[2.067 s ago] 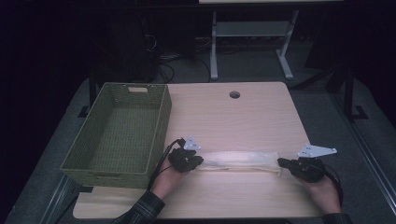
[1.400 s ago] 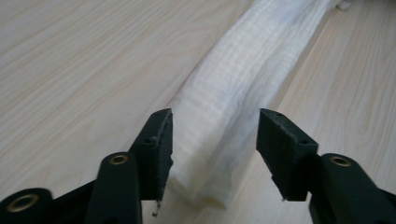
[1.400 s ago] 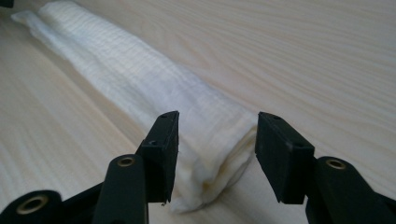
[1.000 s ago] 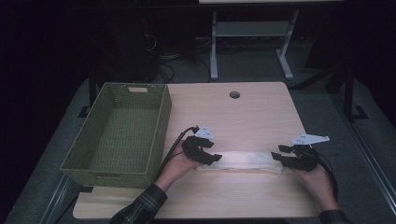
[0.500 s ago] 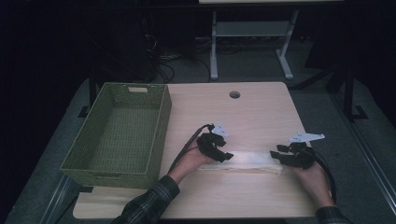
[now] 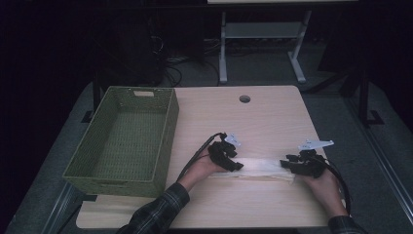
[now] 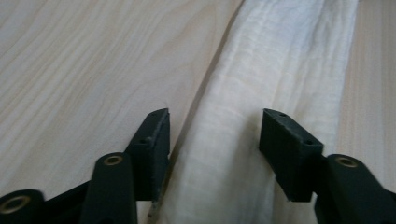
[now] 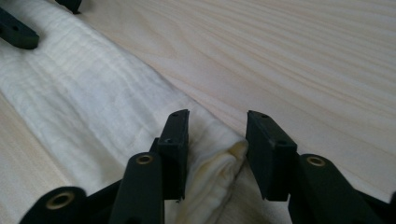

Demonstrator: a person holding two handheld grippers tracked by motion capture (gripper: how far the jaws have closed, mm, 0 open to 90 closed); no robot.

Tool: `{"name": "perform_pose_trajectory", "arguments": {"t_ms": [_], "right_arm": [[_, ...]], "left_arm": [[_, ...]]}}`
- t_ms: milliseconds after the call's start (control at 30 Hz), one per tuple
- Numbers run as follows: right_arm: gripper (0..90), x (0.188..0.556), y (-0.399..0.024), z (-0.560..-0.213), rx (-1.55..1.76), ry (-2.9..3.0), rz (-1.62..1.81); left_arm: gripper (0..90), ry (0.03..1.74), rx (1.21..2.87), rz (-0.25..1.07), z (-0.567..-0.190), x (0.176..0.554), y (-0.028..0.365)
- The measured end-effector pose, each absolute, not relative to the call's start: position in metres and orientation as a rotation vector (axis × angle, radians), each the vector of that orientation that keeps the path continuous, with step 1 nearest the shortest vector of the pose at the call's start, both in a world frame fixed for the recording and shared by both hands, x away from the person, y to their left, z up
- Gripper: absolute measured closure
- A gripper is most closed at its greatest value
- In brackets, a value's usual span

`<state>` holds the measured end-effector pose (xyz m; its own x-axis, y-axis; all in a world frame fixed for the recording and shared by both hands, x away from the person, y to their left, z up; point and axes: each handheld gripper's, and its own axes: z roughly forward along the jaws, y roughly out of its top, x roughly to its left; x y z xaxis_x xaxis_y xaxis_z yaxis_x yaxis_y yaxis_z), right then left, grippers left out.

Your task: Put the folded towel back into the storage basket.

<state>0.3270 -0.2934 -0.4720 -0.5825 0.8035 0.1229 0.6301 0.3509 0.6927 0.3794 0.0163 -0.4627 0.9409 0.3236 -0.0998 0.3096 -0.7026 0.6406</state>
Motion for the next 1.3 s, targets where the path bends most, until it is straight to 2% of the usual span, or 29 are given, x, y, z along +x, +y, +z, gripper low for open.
{"name": "perform_pose_trajectory", "arguments": {"t_ms": [200,300,500,733,933,1300], "right_arm": [[70.7,0.326,-0.293,-0.472,1.278,2.394,1.071],[76.3,0.326,-0.292,-0.472,1.28,2.404,1.089],[81.7,0.325,-0.291,-0.472,1.274,2.413,1.09],[84.3,0.323,-0.286,-0.47,1.233,2.394,1.053],[84.8,0.324,-0.286,-0.463,1.231,2.369,1.073],[85.0,0.335,-0.275,-0.431,1.165,2.303,1.165]], "left_arm": [[57.6,0.415,2.406,0.014,-0.462,0.376,0.014],[68.1,0.407,2.408,-0.017,-0.461,0.375,0.014],[81.7,0.413,2.412,-0.075,-0.461,0.375,0.013],[84.6,0.408,2.43,-0.052,-0.457,0.372,0.012],[84.7,0.425,2.367,-0.06,-0.442,0.369,0.019],[84.8,0.442,2.279,-0.006,-0.404,0.362,0.043]]}}
